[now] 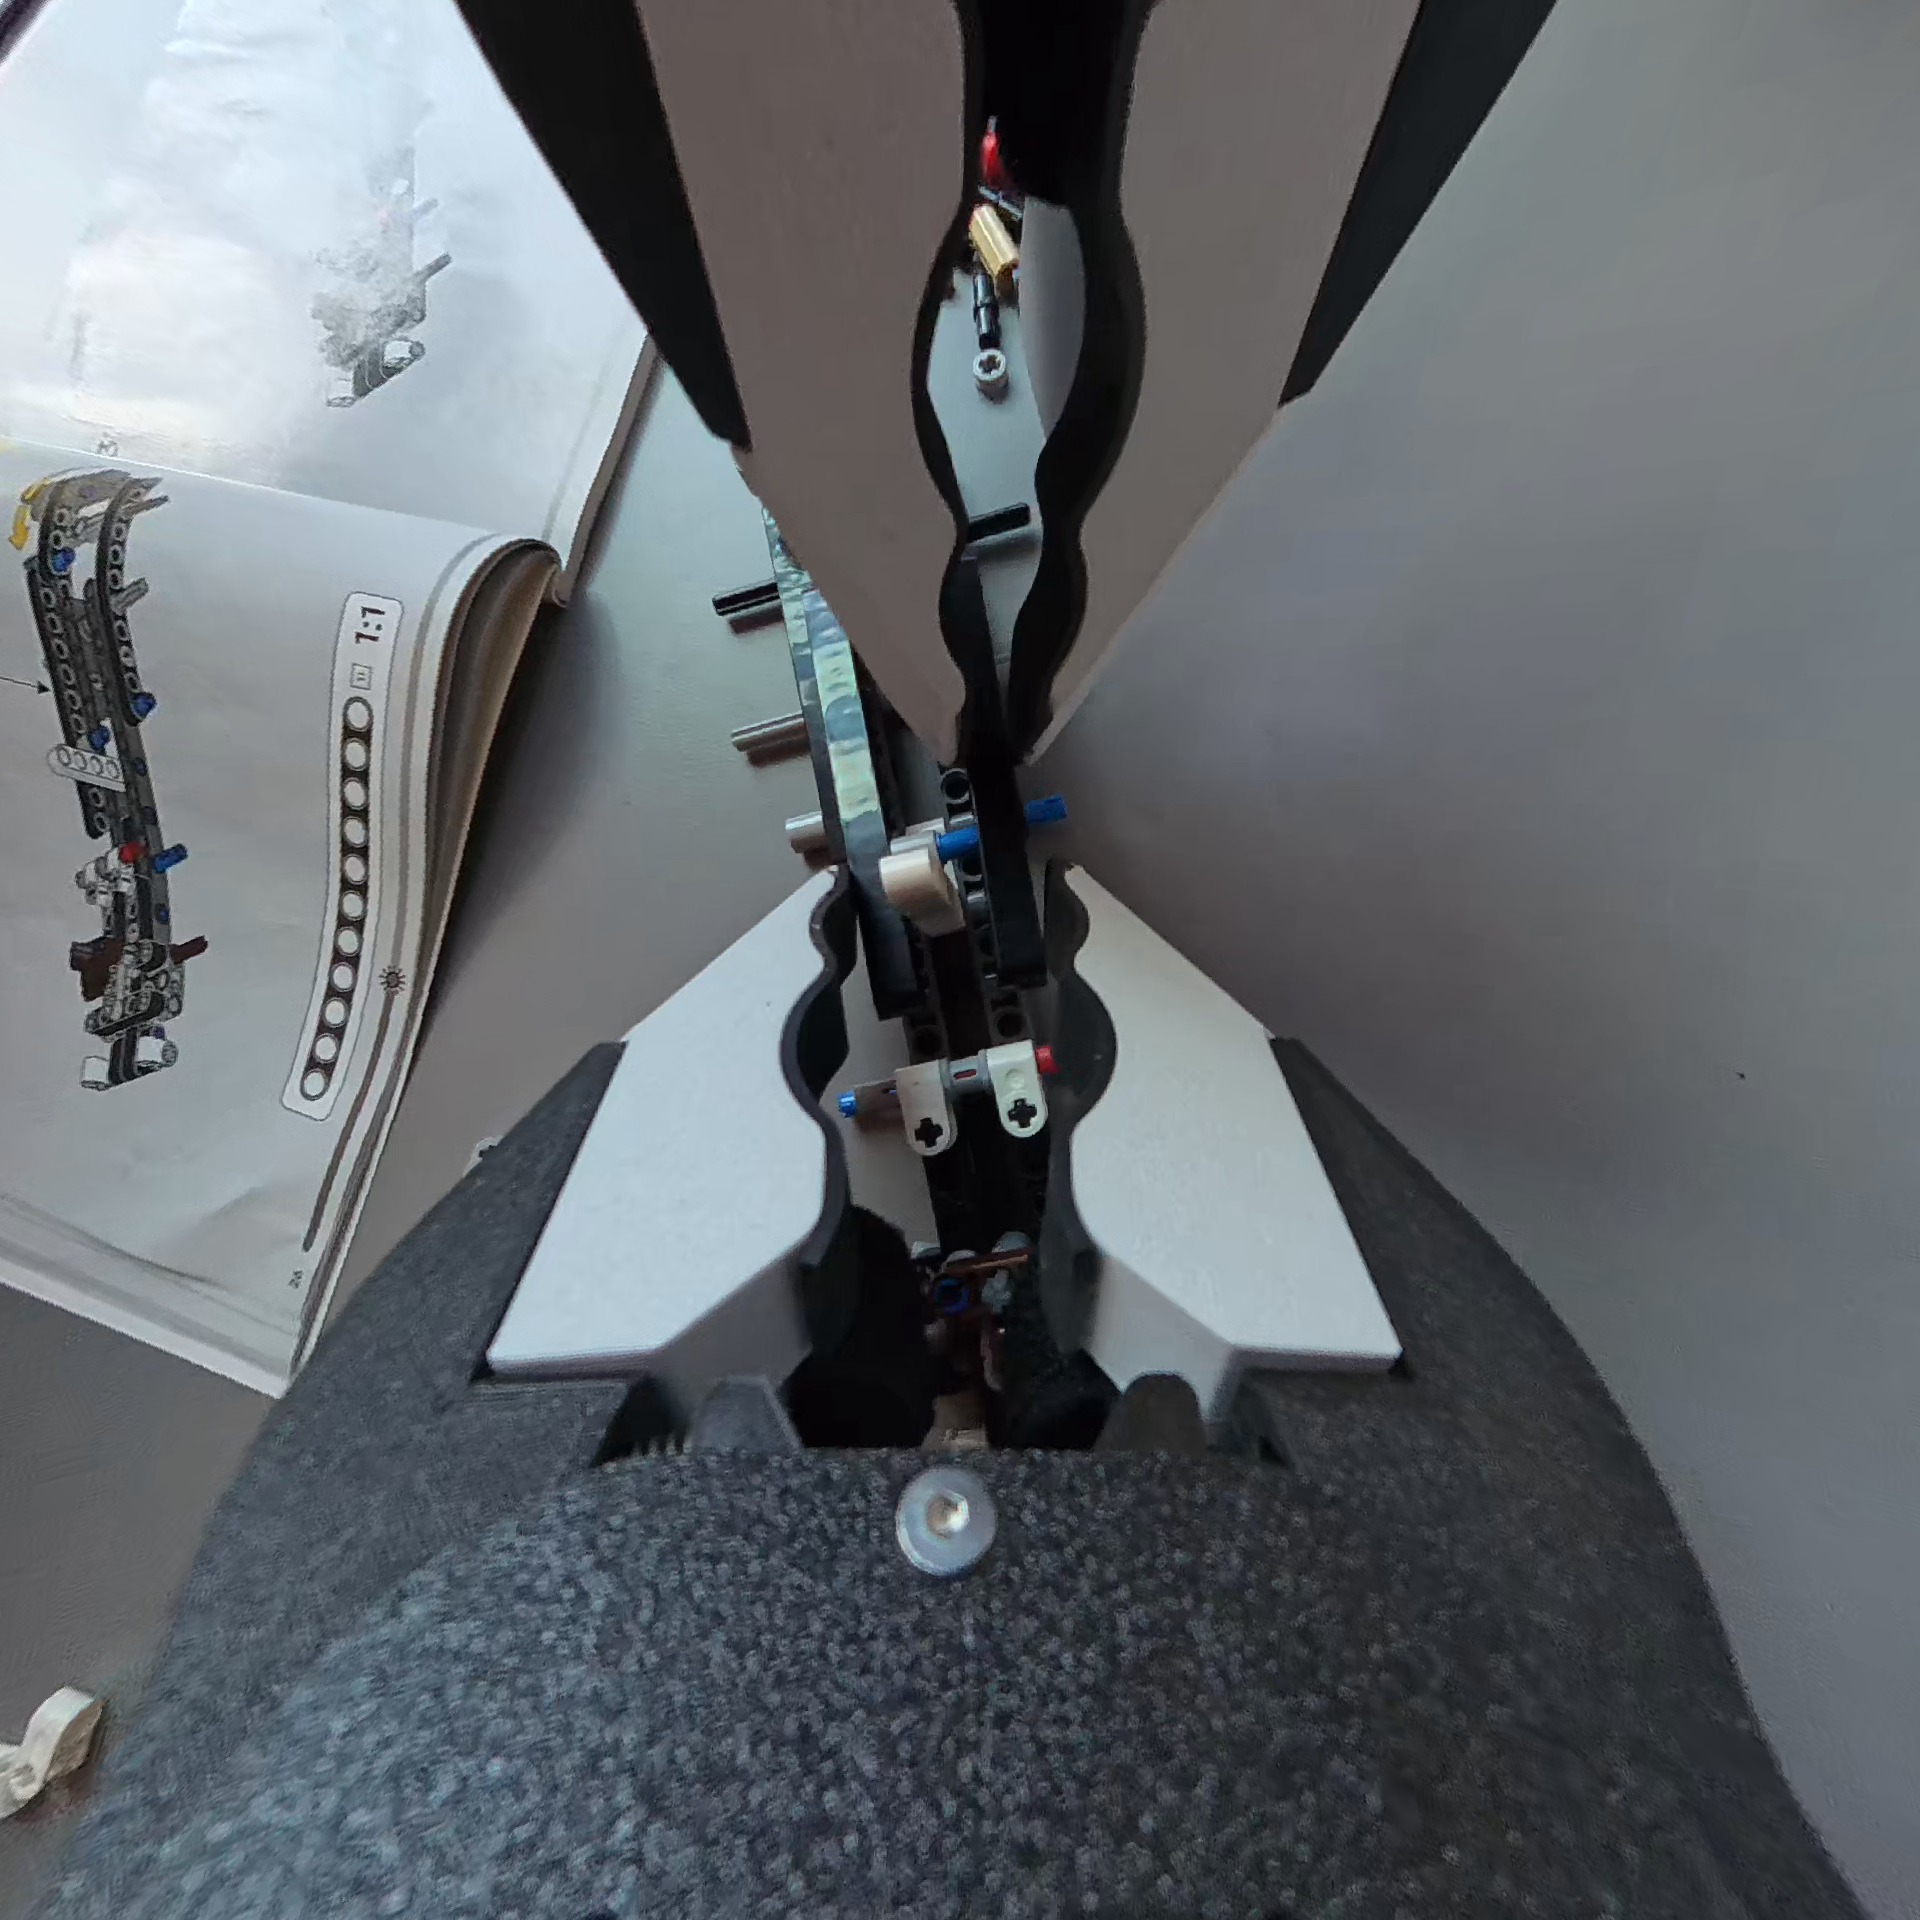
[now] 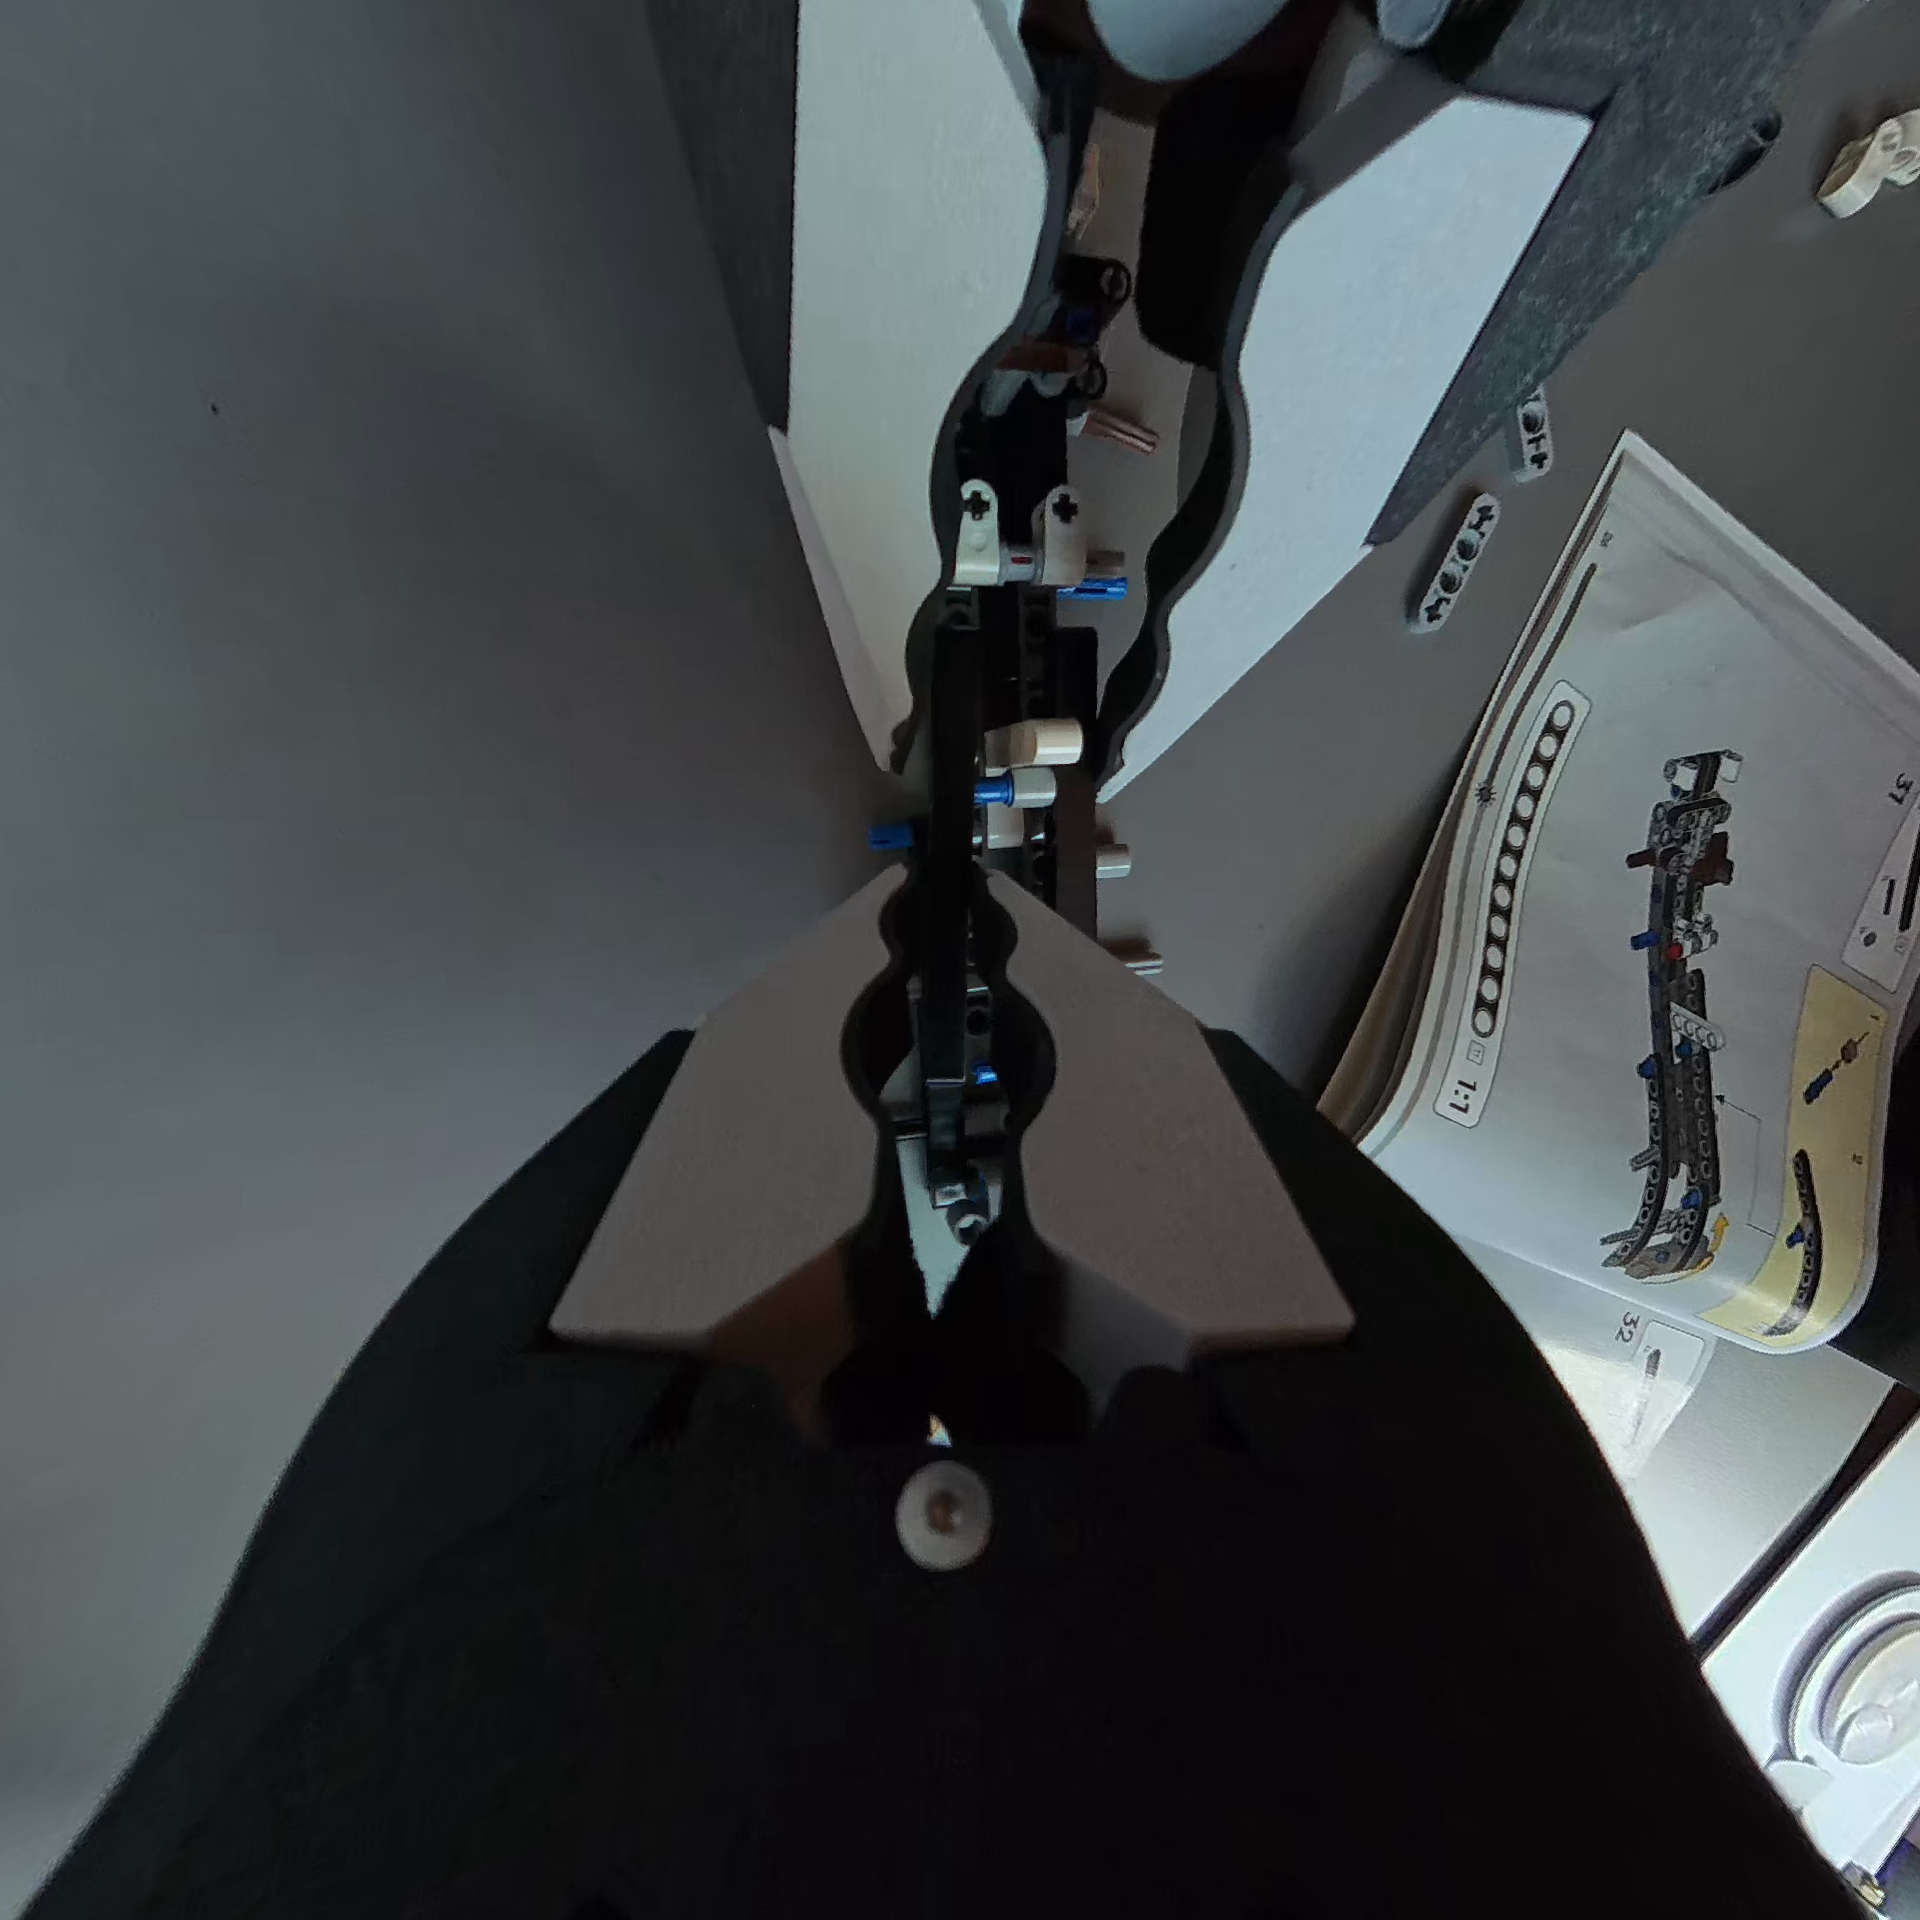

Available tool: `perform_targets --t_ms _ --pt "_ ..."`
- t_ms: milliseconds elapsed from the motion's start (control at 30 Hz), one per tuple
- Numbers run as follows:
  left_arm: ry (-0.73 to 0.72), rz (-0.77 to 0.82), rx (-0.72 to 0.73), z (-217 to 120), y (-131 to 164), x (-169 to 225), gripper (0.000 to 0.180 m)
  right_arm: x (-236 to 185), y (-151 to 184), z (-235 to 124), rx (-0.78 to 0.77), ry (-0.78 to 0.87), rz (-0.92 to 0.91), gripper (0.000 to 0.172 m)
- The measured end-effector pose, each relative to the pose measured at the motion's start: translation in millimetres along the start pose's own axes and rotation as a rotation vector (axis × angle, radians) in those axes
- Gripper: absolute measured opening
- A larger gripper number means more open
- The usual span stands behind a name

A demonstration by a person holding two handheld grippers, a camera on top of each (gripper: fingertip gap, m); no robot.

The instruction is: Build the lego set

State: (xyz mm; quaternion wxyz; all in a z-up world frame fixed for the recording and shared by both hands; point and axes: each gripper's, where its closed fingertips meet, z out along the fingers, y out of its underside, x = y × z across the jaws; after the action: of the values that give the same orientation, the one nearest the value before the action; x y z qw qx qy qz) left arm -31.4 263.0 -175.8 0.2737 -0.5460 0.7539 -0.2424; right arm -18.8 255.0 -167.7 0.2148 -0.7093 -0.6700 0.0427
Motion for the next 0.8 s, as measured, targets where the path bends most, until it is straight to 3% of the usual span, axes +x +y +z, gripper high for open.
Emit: perform_targets --t_ms 433,667,800 --pt "-0.048 -0.017 -0.038 1 2 -13 0.028 8 5 -2 0.081 0.079 0.013 0.010" --pt "-0.046 -0.015 -0.042 0 3 -13 0.026 18 21 -23 0.141 0.141 0.126 0.044" --pt "-0.046 -0.019 -0.044 0 4 -13 0.026 23 27 -11 0.137 0.126 0.133 0.055"
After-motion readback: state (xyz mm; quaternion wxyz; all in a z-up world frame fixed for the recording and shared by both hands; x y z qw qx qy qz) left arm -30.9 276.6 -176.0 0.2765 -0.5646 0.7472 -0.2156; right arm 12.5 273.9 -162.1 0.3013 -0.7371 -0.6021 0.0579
